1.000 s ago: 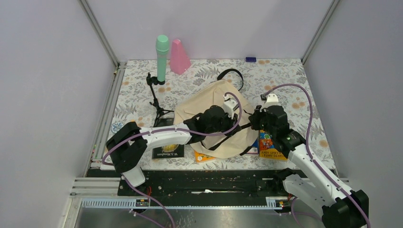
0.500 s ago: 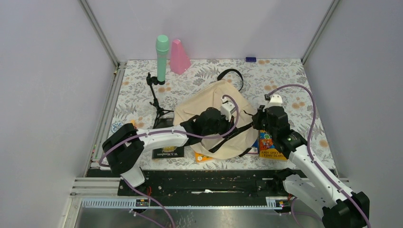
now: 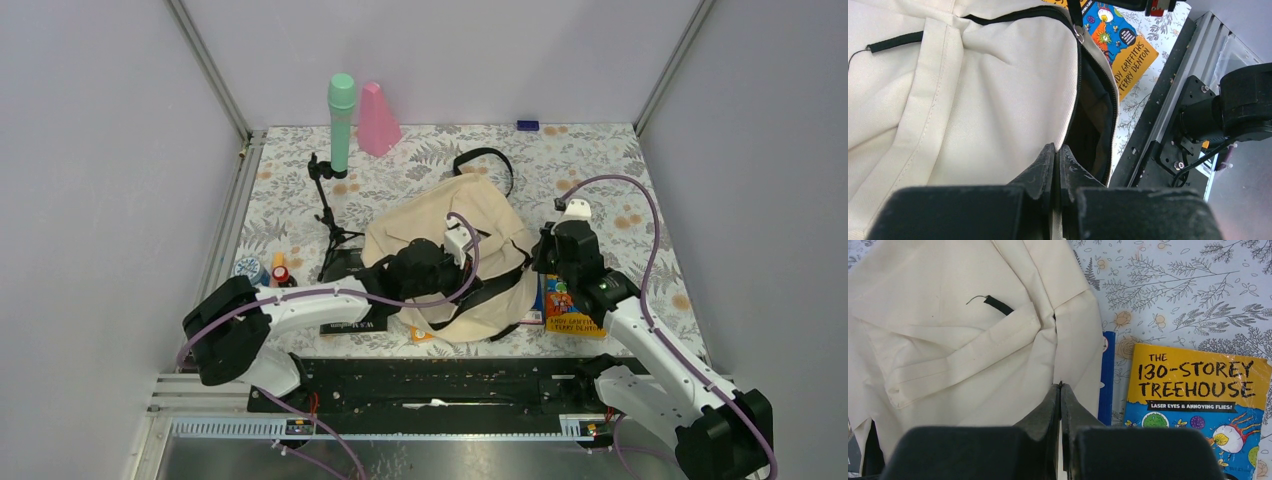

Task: Pack the student bag
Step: Unzip the student bag at the center of the board.

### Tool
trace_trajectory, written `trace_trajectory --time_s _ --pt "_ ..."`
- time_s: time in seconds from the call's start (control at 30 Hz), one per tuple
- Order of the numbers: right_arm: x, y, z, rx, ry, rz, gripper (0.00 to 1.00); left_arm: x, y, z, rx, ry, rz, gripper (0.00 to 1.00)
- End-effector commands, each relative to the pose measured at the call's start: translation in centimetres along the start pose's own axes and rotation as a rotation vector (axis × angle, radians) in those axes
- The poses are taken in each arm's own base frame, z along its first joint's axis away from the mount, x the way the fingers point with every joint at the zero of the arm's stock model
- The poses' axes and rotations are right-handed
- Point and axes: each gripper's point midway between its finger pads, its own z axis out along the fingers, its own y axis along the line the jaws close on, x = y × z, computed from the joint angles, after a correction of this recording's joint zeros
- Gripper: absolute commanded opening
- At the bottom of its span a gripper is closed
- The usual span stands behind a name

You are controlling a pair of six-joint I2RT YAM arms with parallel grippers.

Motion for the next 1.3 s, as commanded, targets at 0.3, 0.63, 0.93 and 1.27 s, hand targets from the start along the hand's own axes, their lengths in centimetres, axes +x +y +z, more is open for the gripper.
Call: trace_trajectory --time_s 0.3,0.63,0.93,1.27 --pt "-2.8 -0.9 -0.2 0.074 -0.074 -0.009 0.0 -0.2 -1.2 -2.9 0.058 -0.044 0.014 0.0" --pt "-2.4 -1.0 0.4 0.091 -0.04 -0.009 0.0 2.4 -0.8 -5.3 0.051 0.003 0.013 0.0" --pt "-1.6 -1.3 1.1 0.108 -0.008 -0.019 0.0 3.8 -0.7 -7.4 0.047 0.028 0.009 0.0" --pt "-0.3 4.9 0.4 -0.258 0.036 -0.052 0.0 3.4 -0.6 -8.8 0.022 0.018 0.005 0.0"
